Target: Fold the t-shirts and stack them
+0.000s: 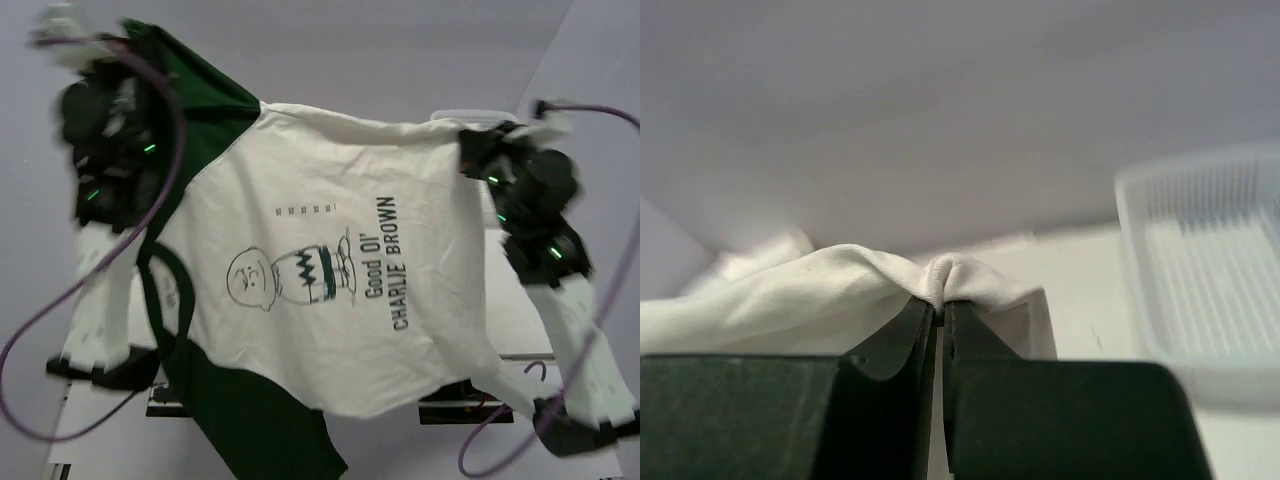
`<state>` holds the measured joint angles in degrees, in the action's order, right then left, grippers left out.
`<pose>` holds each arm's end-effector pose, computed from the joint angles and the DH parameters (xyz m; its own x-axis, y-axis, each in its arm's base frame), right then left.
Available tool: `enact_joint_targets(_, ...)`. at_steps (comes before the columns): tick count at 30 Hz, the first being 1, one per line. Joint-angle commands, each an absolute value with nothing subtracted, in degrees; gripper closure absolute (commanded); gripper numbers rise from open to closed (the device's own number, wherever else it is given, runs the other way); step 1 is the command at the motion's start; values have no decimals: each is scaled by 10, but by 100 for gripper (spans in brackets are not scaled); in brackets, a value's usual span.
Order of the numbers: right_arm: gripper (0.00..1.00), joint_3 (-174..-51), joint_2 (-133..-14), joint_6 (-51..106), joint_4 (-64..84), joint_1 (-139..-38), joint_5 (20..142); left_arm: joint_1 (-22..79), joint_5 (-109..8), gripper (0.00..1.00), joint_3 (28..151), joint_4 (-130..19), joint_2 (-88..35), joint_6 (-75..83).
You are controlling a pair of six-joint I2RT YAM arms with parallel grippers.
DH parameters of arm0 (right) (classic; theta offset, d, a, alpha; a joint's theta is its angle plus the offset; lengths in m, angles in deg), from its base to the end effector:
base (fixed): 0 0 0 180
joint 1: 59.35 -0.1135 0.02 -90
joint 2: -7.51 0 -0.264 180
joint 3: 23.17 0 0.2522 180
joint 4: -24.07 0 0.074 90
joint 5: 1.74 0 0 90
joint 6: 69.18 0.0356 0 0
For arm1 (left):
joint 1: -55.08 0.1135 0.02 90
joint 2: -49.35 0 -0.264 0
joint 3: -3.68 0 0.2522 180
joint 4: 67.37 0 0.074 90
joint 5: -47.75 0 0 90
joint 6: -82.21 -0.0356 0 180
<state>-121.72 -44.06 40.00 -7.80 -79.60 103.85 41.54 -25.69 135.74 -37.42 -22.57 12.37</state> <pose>0.1276 0.0369 0.5329 0.2014 0.4116 -0.8888 -0.1653 0.9087 0.3833 0.1551 -0.0269 0.6376 0.4641 -0.4516 -0.7620 0.1543 0.8884 -0.4324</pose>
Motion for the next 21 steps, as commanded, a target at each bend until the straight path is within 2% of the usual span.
enact_joint_targets(1, 100, -1159, -541, 418, -51, -791, 1086, 421, -178, 100, 1243, -394, -336, 97)
enact_joint_targets(4, 100, -1112, -629, 441, -37, -787, 1079, 426, -154, 100, 1156, -442, -419, 92)
enact_joint_targets(7, 100, -1062, -717, 441, 9, -776, 1042, 438, -196, 100, 1132, -460, -502, 106)
enact_joint_targets(8, 100, -1065, -759, 433, 15, -774, 1034, 444, -197, 94, 1144, -460, -570, 106)
enact_joint_targets(9, 100, -1071, -802, 427, 20, -772, 1019, 451, -204, 59, 1193, -442, -607, 106)
enact_joint_targets(10, 100, -1111, -823, 418, 13, -768, 1022, 451, -223, 30, 1232, -417, -648, 106)
enact_joint_targets(11, 84, -1130, -868, 410, 5, -766, 1020, 457, -229, 0, 1279, -343, -688, 106)
enact_joint_targets(12, 54, -1153, -908, 396, -10, -764, 1020, 457, -229, 0, 1392, -296, -768, 116)
enact_joint_targets(13, 10, -1219, -941, 388, -65, -765, 1021, 463, -239, 0, 1445, -257, -801, 122)
enact_joint_targets(15, 10, -1248, -964, 374, -94, -767, 1016, 463, -246, 0, 1507, -211, -835, 122)
enact_joint_targets(16, 10, -1234, -960, 373, -95, -767, 1010, 463, -246, 0, 1497, -217, -824, 122)
enact_joint_targets(17, 10, -1225, -954, 372, -91, -768, 1006, 463, -256, 0, 1470, -234, -805, 115)
enact_joint_targets(21, 10, -1164, -897, 373, -62, -768, 966, 463, -319, 0, 1232, -352, -668, 109)
